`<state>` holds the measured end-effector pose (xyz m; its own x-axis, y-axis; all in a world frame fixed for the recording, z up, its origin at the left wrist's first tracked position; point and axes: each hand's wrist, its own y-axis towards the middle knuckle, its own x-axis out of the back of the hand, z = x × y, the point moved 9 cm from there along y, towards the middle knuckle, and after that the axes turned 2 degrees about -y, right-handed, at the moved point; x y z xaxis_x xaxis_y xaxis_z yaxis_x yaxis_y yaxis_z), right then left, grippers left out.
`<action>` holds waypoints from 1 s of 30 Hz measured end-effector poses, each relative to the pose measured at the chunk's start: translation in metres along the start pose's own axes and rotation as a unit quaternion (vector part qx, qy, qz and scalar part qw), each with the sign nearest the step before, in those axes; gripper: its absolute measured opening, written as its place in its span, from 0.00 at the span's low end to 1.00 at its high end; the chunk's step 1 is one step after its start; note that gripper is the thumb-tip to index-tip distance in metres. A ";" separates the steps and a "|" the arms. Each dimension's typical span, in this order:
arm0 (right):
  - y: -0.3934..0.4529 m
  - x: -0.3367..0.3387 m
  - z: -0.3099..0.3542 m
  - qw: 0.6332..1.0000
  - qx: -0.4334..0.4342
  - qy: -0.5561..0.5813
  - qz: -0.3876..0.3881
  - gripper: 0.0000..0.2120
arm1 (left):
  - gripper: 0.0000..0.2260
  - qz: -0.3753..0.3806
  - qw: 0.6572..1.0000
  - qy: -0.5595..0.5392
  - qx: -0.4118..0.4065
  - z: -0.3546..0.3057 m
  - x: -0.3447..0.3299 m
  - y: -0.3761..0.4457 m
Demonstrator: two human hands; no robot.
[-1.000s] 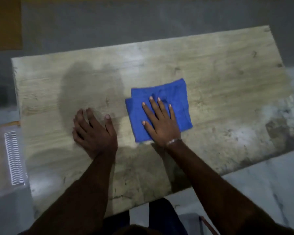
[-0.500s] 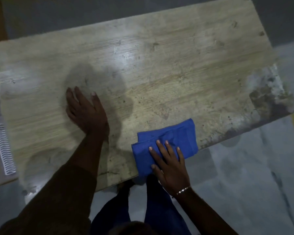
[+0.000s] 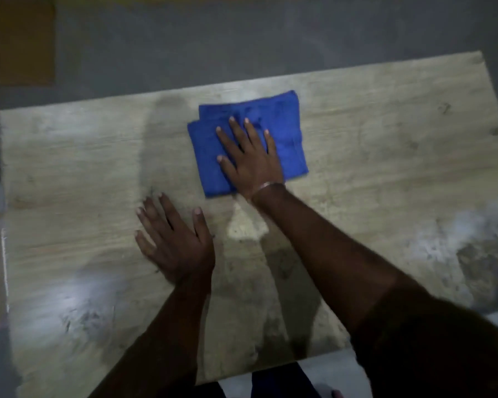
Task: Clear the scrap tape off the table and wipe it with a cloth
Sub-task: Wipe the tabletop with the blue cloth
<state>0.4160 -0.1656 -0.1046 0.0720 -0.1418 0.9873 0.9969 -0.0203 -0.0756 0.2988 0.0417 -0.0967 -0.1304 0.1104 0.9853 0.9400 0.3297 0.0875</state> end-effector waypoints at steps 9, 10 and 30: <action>0.082 0.012 -0.021 0.998 -0.001 0.023 0.055 0.31 | 0.31 0.011 1.000 -0.004 -0.003 -0.003 0.006 -0.001; 0.070 0.010 -0.020 0.998 -0.002 0.021 0.050 0.31 | 0.31 0.012 1.000 -0.008 -0.003 -0.003 0.006 0.000; -0.436 -0.020 -0.040 0.994 -0.043 0.008 0.099 0.31 | 0.31 0.035 0.995 -0.090 -0.020 -0.001 0.002 -0.002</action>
<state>-0.0208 -0.1933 -0.0965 0.2648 -0.1674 0.9497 0.9570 -0.0754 -0.2802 0.2969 0.0398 -0.0948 -0.1144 0.2988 0.9474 0.9601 0.2782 0.0282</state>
